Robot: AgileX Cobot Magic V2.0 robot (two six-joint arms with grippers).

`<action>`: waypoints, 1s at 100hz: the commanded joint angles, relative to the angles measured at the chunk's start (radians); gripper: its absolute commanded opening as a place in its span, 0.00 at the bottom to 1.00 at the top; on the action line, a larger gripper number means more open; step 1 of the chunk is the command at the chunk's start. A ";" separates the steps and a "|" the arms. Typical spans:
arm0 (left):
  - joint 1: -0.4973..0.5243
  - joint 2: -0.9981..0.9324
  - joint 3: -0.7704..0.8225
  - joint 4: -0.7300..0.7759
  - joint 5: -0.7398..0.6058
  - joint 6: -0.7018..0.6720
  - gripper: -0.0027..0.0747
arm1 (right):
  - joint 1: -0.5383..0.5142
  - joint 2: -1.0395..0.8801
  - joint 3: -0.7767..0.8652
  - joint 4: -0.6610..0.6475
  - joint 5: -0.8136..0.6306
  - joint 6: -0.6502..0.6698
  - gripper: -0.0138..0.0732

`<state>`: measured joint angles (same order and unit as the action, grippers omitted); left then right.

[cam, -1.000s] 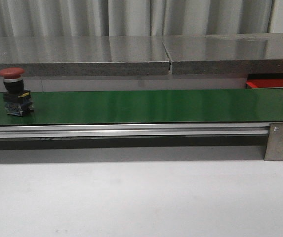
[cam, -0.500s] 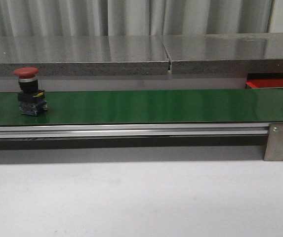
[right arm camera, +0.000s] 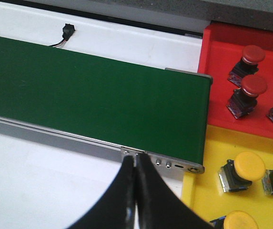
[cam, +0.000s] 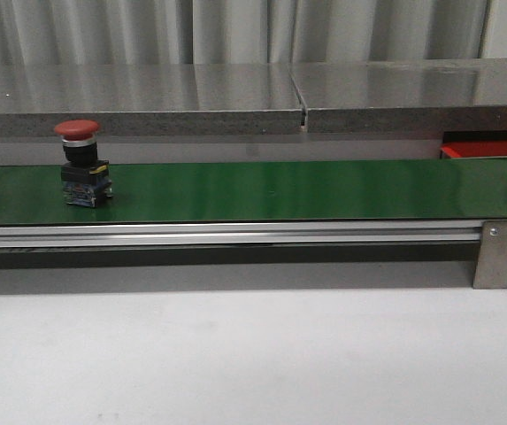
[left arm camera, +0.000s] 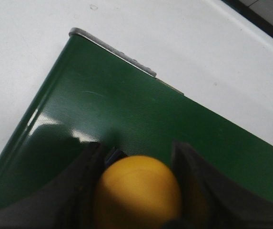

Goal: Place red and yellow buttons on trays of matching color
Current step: 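Carry the yellow button onto the belt and release it, left gripper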

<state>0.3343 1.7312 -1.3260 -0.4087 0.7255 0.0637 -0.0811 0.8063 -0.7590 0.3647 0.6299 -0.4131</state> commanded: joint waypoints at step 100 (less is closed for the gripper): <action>-0.008 -0.021 -0.028 0.001 -0.072 0.001 0.01 | 0.001 -0.009 -0.032 0.008 -0.059 -0.007 0.08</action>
<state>0.3343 1.7572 -1.3260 -0.3869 0.7014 0.0654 -0.0811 0.8063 -0.7590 0.3647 0.6299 -0.4131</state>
